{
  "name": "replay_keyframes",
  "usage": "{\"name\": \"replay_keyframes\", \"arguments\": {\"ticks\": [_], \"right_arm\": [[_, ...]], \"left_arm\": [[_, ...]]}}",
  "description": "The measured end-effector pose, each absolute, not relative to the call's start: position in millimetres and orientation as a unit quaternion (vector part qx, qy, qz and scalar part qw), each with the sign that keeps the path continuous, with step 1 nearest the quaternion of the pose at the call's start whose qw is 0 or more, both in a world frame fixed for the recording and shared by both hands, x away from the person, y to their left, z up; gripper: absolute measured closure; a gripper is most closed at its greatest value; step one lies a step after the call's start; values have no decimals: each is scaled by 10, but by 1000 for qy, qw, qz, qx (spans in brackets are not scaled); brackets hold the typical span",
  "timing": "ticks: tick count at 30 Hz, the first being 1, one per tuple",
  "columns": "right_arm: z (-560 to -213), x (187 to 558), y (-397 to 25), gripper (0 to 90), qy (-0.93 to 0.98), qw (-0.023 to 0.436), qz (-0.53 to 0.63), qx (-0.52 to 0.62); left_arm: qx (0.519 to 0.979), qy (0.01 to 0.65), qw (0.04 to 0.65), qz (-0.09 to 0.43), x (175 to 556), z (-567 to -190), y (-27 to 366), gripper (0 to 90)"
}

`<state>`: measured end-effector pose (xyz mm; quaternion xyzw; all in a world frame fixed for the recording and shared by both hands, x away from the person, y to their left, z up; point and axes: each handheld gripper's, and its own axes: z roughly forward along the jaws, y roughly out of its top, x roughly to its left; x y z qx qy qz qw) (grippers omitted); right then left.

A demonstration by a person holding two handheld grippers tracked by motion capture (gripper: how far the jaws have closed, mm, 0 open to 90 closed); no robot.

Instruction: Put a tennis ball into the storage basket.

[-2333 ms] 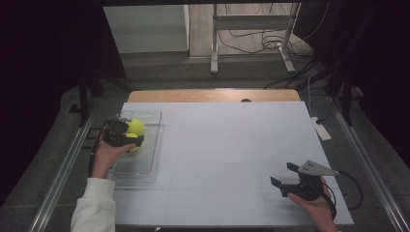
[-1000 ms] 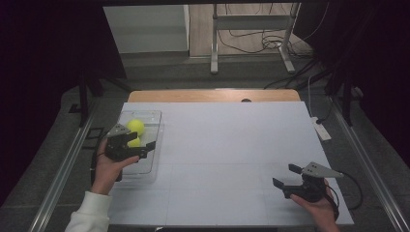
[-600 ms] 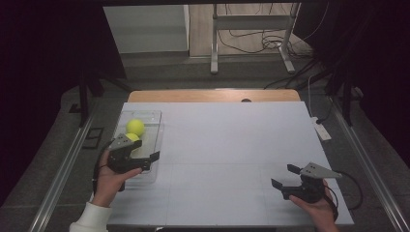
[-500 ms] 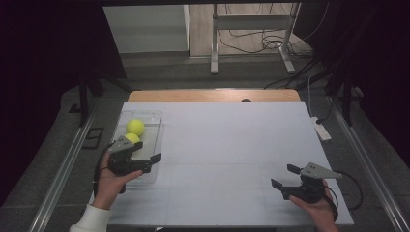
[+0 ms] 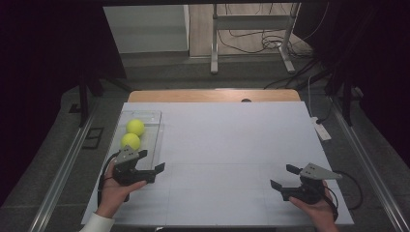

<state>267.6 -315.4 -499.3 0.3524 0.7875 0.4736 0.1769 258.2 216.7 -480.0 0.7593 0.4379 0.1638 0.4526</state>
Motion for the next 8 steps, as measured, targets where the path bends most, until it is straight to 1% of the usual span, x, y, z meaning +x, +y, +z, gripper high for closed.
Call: {"name": "replay_keyframes", "arguments": {"ticks": [8], "right_arm": [[-4991,2690,-3162,131,784,172,479,356]], "left_arm": [[753,442,457,167,2584,-4780,2193,146]]}}
